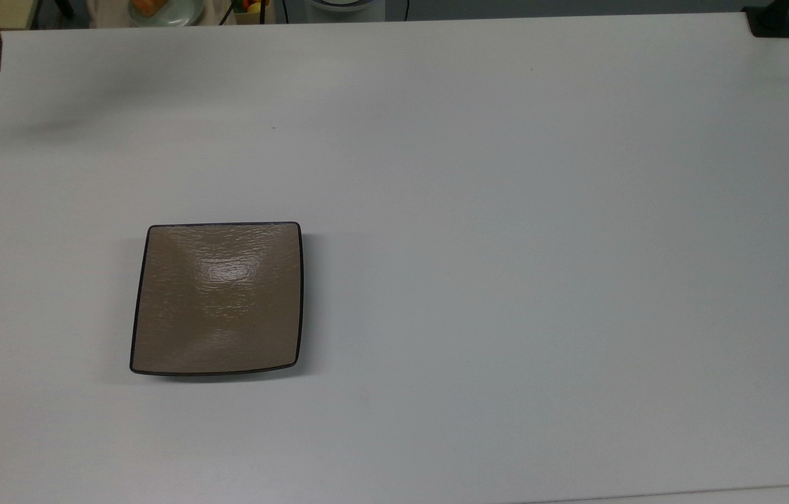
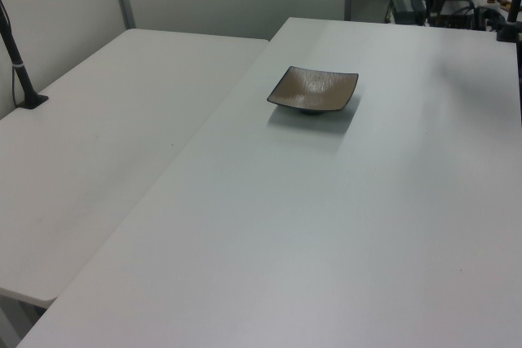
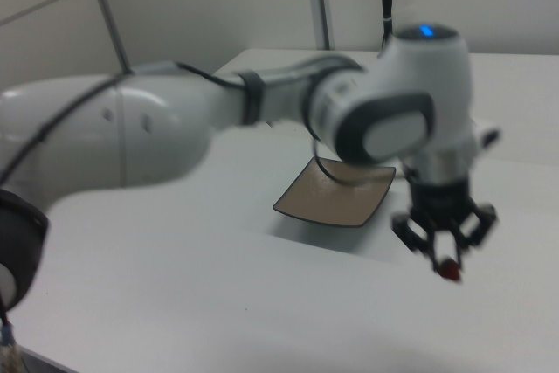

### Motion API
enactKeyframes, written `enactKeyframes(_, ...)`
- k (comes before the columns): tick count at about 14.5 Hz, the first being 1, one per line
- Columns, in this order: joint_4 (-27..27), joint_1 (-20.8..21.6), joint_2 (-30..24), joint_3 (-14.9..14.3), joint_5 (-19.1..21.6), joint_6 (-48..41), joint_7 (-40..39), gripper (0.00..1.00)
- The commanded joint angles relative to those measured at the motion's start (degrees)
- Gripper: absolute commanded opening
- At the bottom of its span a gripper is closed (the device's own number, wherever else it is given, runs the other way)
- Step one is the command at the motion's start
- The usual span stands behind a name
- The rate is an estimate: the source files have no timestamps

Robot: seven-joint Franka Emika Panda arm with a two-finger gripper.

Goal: Strawberries on a ceramic plate
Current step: 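Lift the held strawberry and carry it toward the square plate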

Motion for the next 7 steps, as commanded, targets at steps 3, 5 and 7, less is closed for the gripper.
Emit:
enactKeyframes(3,-2.12,8.74,-11.23,-0.29,-0.36,-11.86,6.13,0.0)
enactKeyframes(5,-2.21,12.34,-15.45,-0.29,0.08,-15.47,7.71,0.01)
enactKeyframes(7,-2.74,15.85,-17.48,-0.29,0.08,-17.76,9.21,0.01)
